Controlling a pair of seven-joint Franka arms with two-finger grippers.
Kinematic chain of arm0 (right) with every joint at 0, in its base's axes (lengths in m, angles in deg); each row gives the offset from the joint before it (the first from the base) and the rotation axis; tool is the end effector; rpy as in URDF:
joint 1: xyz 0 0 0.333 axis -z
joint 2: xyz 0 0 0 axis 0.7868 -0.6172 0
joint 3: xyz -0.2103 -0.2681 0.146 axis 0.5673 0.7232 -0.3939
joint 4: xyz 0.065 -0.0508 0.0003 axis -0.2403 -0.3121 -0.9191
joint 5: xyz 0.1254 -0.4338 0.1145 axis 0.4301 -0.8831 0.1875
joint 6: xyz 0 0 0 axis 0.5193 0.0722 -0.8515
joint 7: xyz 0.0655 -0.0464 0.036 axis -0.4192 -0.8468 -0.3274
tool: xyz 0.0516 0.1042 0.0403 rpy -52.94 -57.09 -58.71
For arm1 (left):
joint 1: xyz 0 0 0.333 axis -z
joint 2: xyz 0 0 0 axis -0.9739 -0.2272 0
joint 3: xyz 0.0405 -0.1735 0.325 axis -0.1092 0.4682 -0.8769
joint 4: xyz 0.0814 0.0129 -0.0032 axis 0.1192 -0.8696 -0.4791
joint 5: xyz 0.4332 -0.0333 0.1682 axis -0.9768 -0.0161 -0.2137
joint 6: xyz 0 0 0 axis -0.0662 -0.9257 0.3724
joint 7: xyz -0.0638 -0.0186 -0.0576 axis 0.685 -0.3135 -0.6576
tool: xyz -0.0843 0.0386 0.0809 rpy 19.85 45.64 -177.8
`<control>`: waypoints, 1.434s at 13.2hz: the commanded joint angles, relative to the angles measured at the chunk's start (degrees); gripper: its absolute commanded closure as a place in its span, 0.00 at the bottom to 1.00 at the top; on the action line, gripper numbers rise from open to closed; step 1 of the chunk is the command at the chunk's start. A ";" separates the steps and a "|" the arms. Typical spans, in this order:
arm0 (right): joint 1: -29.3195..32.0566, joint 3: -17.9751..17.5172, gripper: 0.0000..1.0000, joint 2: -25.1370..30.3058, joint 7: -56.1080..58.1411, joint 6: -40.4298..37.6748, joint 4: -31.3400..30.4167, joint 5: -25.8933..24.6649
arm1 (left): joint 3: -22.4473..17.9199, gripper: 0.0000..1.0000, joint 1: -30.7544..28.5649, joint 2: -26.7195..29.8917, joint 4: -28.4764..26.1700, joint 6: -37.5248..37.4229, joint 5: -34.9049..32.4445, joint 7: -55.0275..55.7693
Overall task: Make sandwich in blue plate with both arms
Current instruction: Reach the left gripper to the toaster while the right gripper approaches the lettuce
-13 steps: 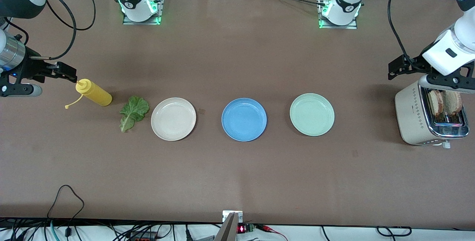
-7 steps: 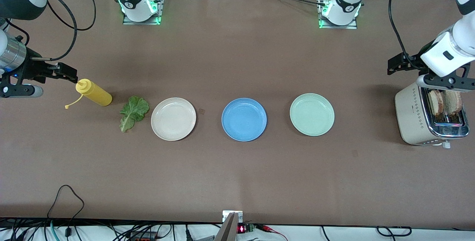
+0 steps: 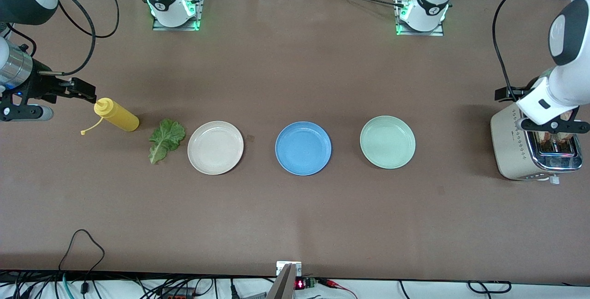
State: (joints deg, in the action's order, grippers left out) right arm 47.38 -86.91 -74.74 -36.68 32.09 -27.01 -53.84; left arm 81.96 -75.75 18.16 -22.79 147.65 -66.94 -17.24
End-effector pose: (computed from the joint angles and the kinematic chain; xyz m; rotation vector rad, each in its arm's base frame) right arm 0.6740 0.0142 0.5844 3.0726 0.0591 -0.1415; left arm 0.6584 0.0560 0.4902 -2.8498 0.1453 0.4663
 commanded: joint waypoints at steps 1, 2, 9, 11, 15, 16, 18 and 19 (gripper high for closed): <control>0.11 -0.16 0.00 -0.76 -0.41 -0.02 0.56 -0.06 | 0.29 0.00 -4.00 -2.51 0.60 4.18 -1.80 -6.39; 0.20 -0.16 0.00 -1.03 -0.15 -0.02 0.56 0.03 | 0.29 0.00 -6.10 -3.65 0.25 7.86 -2.50 -8.85; 0.11 -0.16 0.00 -2.96 0.64 -0.10 0.56 -0.06 | 0.29 0.16 -12.36 -5.60 -6.24 23.61 -3.91 -13.26; 0.11 -0.16 0.00 -3.75 0.64 -0.02 0.56 0.12 | 0.29 0.21 -13.77 -5.60 -8.88 27.39 -3.91 -14.58; 0.03 -0.25 0.00 -4.81 0.55 0.24 0.56 0.12 | 0.29 0.61 -15.09 -5.69 -10.47 28.03 -3.91 -14.59; 0.03 -0.25 0.00 -5.59 0.64 0.25 0.56 0.12 | 0.37 0.76 -15.09 -5.60 -10.38 27.50 -3.83 -14.76; -0.15 -0.42 0.00 -6.56 0.64 0.51 0.56 -0.23 | 0.64 0.92 -15.09 -5.60 -9.68 25.13 -3.83 -14.68; -0.24 -0.43 0.00 -6.65 0.64 0.42 0.56 -0.41 | 0.81 0.99 -15.00 -5.42 -9.42 24.52 -3.83 -14.76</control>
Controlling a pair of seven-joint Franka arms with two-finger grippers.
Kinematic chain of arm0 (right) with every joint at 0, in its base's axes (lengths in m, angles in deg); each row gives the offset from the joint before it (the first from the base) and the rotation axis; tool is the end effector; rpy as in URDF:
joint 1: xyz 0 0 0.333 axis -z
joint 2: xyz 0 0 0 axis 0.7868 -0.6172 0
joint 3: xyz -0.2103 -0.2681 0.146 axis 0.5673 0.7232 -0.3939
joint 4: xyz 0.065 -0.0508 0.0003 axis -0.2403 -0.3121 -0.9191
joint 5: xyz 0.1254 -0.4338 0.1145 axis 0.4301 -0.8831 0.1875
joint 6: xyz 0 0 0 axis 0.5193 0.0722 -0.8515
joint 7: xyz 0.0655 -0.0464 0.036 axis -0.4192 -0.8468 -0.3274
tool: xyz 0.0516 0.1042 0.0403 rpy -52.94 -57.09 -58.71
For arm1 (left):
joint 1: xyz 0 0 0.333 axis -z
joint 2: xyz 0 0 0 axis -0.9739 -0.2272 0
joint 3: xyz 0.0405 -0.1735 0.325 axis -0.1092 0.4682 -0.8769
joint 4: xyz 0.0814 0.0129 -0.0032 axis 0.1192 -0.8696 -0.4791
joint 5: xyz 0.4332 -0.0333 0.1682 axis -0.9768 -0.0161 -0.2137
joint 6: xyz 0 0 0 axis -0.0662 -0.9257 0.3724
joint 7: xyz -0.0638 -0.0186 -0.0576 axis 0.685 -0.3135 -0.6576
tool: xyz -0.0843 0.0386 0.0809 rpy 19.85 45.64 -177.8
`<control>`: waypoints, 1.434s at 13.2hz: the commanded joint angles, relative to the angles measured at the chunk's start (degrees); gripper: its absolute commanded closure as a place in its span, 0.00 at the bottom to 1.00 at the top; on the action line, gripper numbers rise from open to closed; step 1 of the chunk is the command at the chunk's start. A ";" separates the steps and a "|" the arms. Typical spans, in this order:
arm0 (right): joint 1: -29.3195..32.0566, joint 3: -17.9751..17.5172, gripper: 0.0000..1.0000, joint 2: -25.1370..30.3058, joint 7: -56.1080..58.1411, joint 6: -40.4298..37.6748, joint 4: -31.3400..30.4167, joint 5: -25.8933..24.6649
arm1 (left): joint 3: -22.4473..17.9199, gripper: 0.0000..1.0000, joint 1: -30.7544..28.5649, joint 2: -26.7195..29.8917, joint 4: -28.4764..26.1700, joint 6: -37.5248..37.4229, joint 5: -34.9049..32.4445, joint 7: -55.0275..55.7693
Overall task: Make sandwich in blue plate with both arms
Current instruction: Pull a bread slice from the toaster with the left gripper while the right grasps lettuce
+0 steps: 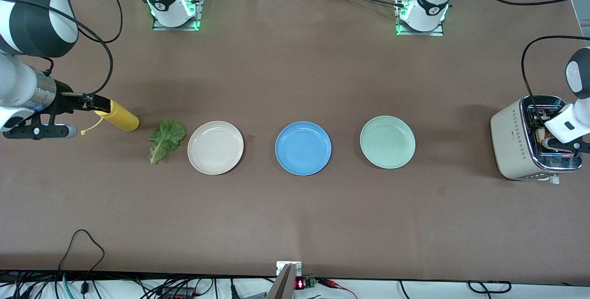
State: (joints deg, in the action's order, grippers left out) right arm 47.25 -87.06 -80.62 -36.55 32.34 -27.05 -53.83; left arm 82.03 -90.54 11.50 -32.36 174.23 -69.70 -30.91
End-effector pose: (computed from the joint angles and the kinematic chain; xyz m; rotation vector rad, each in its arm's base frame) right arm 0.6966 0.0193 0.5140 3.0561 0.0746 -0.2925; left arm 0.6562 0.2213 0.3531 -2.8752 0.2932 0.3042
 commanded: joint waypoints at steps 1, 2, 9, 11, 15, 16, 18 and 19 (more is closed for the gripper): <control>-0.11 -0.36 0.00 -0.95 0.52 0.09 0.60 -0.42 | 0.74 1.00 -0.31 1.41 0.59 -2.33 -1.06 -1.09; -0.11 -0.36 0.00 -1.82 0.52 0.00 0.60 -0.42 | 0.83 1.00 -0.05 1.42 1.37 -2.60 -1.06 -1.00; -1.34 -0.45 0.00 -8.07 -10.20 9.11 -2.89 1.61 | 6.27 1.00 0.66 1.42 22.72 -32.80 -0.27 -3.46; -1.08 -0.45 0.00 -8.16 -10.38 16.40 -7.89 1.78 | 11.43 1.00 0.92 1.50 24.06 -37.12 -0.53 -5.46; -0.90 -0.45 0.00 -8.51 -12.75 30.99 -18.27 1.87 | 20.25 0.99 3.90 -0.16 23.97 -39.25 1.47 -2.17; -0.81 -0.45 0.00 -9.38 -12.75 33.90 -19.42 1.87 | 20.52 0.99 5.56 -1.30 23.97 -38.99 7.66 1.43; -0.81 -0.45 0.00 -11.57 -14.32 37.34 -19.96 1.87 | 20.52 0.99 7.51 -5.24 23.88 -36.89 19.54 11.26; -1.07 -0.45 0.00 -12.72 -15.99 38.66 -19.96 1.87 | 20.61 0.99 8.04 -6.57 23.79 -33.83 24.99 13.57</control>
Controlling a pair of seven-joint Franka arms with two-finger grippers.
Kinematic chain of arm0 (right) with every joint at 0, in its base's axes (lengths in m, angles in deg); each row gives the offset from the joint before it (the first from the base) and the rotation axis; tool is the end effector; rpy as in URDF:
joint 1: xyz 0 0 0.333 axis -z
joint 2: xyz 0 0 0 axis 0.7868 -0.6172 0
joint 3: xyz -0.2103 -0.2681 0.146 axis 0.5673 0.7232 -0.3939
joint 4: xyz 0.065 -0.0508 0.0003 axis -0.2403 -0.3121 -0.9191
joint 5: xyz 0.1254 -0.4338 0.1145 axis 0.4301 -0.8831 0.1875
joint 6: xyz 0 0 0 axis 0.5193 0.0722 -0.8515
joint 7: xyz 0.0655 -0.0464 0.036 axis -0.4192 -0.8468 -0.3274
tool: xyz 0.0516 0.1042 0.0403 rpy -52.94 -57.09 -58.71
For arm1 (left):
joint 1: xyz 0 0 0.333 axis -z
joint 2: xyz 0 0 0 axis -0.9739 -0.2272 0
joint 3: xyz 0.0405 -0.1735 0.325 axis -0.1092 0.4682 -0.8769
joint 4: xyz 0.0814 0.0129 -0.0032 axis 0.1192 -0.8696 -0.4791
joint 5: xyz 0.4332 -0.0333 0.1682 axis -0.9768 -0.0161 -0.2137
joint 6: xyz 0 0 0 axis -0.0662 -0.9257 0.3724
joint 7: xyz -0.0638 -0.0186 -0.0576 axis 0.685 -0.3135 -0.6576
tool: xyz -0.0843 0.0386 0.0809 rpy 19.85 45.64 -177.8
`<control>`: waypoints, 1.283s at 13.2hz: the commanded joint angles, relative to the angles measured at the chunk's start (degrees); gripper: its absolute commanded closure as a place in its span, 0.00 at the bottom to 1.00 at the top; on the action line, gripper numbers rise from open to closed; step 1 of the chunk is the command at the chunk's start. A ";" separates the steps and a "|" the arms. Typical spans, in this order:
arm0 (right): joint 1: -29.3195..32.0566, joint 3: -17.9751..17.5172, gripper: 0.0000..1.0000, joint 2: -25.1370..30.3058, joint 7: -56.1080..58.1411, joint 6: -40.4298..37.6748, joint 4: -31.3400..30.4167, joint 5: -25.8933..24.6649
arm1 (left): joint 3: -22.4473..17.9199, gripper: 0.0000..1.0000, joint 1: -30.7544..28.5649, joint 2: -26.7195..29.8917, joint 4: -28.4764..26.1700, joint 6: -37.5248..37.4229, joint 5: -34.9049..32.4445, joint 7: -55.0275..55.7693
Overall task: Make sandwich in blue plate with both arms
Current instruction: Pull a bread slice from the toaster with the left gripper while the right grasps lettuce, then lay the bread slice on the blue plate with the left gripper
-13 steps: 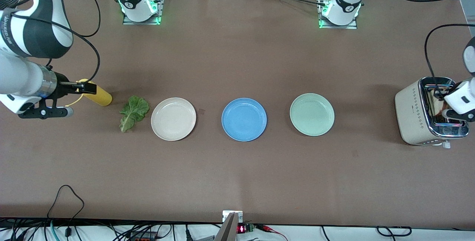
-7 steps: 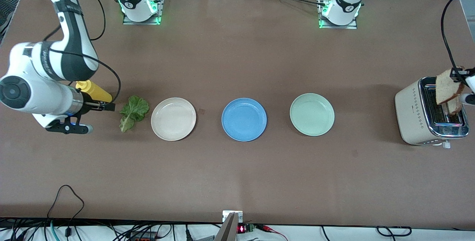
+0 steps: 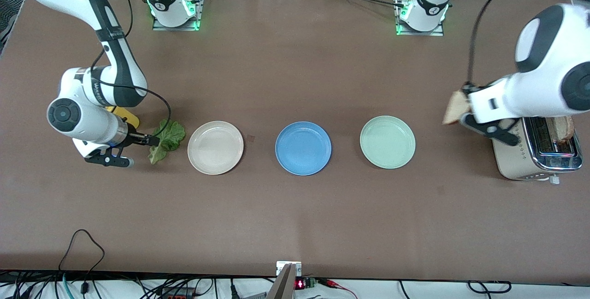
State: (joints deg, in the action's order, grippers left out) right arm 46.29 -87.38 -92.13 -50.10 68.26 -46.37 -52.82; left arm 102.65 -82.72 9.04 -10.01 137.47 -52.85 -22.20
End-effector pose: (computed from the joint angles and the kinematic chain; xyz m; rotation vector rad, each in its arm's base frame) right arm 0.6952 0.0381 0.2441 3.0679 -0.2214 -0.1462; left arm 0.6876 -0.1087 0.4918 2.9396 -0.5889 -0.6143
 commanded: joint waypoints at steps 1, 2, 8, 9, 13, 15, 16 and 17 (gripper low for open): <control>-0.29 -0.13 0.00 -2.52 -4.11 4.75 -0.64 0.86 | -0.01 0.99 1.18 -5.43 0.67 6.09 13.67 5.48; -0.29 -0.13 0.00 -3.66 -5.43 6.33 -0.55 0.86 | -0.01 0.99 2.15 -7.27 0.57 9.00 18.68 6.71; -0.12 -0.13 0.00 -7.89 -9.39 10.66 -0.11 0.86 | -0.01 0.99 7.77 -16.16 0.57 25.16 42.26 6.90; -0.21 -0.13 0.00 -8.15 -9.40 10.66 -0.11 0.86 | -0.01 0.99 9.70 -17.65 0.57 28.94 43.94 5.50; -0.21 -0.13 0.32 -8.24 -9.40 10.40 -0.11 0.86 | -0.01 0.98 13.50 -23.10 0.31 39.33 53.36 -3.02; -0.21 -0.13 0.58 -8.16 -9.23 10.31 -0.11 0.86 | -0.01 0.98 14.46 -24.69 -0.92 41.54 54.41 -6.27; -0.21 -0.13 0.69 -8.16 -8.96 10.31 -0.11 0.86 | -0.01 0.98 15.25 -25.21 -1.62 42.41 55.29 -7.77; -0.21 -0.13 0.78 -8.16 -8.79 10.31 -0.11 0.86 | -0.01 0.98 15.43 -25.91 -1.71 43.21 55.82 -9.26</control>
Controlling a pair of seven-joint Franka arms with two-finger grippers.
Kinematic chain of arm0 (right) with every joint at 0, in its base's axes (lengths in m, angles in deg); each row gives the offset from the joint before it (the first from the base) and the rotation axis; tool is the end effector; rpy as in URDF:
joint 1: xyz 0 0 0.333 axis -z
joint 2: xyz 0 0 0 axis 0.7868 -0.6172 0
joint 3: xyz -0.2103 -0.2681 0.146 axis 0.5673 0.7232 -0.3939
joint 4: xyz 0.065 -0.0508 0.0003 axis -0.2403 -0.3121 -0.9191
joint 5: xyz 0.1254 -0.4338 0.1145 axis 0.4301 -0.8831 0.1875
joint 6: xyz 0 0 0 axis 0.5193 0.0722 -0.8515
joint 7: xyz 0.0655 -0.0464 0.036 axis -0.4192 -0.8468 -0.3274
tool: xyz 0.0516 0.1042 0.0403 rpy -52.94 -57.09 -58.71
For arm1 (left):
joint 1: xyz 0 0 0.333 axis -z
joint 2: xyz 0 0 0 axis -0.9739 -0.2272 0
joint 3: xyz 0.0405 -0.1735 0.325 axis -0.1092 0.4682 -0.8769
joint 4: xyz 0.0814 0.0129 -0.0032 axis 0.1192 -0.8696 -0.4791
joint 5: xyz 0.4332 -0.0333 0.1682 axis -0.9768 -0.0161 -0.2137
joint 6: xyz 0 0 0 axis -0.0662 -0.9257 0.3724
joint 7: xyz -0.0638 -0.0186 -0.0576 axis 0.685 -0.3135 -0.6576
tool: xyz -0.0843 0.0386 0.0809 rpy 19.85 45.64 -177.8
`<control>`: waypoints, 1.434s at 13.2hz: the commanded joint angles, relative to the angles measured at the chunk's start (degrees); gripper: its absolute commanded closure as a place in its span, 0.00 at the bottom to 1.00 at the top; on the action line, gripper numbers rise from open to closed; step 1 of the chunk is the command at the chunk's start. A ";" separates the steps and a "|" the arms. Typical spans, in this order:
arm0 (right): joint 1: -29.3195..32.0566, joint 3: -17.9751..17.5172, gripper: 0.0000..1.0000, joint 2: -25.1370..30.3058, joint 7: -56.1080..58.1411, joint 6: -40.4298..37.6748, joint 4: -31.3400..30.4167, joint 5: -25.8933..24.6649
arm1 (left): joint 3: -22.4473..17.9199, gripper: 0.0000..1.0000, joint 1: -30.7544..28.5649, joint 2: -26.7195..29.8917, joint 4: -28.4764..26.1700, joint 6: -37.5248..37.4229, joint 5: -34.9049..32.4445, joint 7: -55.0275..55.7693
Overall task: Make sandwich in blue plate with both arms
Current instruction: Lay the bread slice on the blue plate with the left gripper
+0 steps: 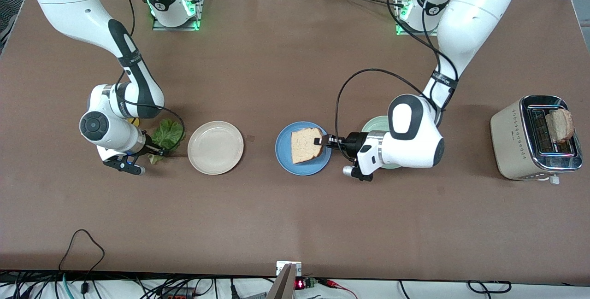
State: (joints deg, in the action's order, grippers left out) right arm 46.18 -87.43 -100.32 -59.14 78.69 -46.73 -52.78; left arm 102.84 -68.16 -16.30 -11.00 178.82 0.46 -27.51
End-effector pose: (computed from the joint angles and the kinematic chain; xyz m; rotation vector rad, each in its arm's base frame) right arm 0.6971 0.0408 0.1556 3.0454 -0.4479 -0.0889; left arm 0.7311 -0.3635 0.2250 2.1810 -0.1163 -0.2615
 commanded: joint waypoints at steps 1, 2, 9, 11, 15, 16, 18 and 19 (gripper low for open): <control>-0.09 -0.08 0.88 0.03 0.77 -0.21 0.25 0.82 | -0.20 0.98 0.96 -0.93 -0.90 2.13 2.77 -4.92; -0.18 0.01 0.94 0.03 1.04 -0.21 0.25 0.73 | -0.20 0.98 0.96 -1.54 -0.99 2.22 3.39 -5.63; -0.27 -0.08 1.00 0.20 1.57 -3.89 2.70 0.56 | -0.55 0.00 1.40 -3.22 -0.99 3.80 4.36 -9.32; -0.71 -0.16 1.00 0.73 1.40 -6.35 3.76 0.73 | -1.25 0.00 0.87 -1.04 -2.56 3.19 3.23 -9.41; -1.85 -1.13 1.00 3.01 0.78 -19.85 11.03 5.71 | -1.96 0.00 -1.50 4.59 -1.96 -2.77 -21.42 -8.63; -2.29 -1.13 1.00 3.45 0.43 -23.98 13.58 8.61 | -1.96 0.00 -1.85 5.82 -1.96 -5.31 -25.66 -8.62; -3.69 -1.13 1.00 3.89 -3.41 -30.94 18.16 15.55 | -2.66 0.00 -2.82 8.19 -1.87 -10.68 -31.03 -8.27; -4.74 -1.13 1.00 4.16 -6.66 -32.45 19.40 17.50 | -3.27 0.00 -3.00 9.86 -1.87 -12.61 -34.72 -8.18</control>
State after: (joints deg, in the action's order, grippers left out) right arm 42.80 -88.50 -96.47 -61.39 50.25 -30.39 -38.93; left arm 100.74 -70.95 -10.08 -11.45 169.49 -29.00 -35.79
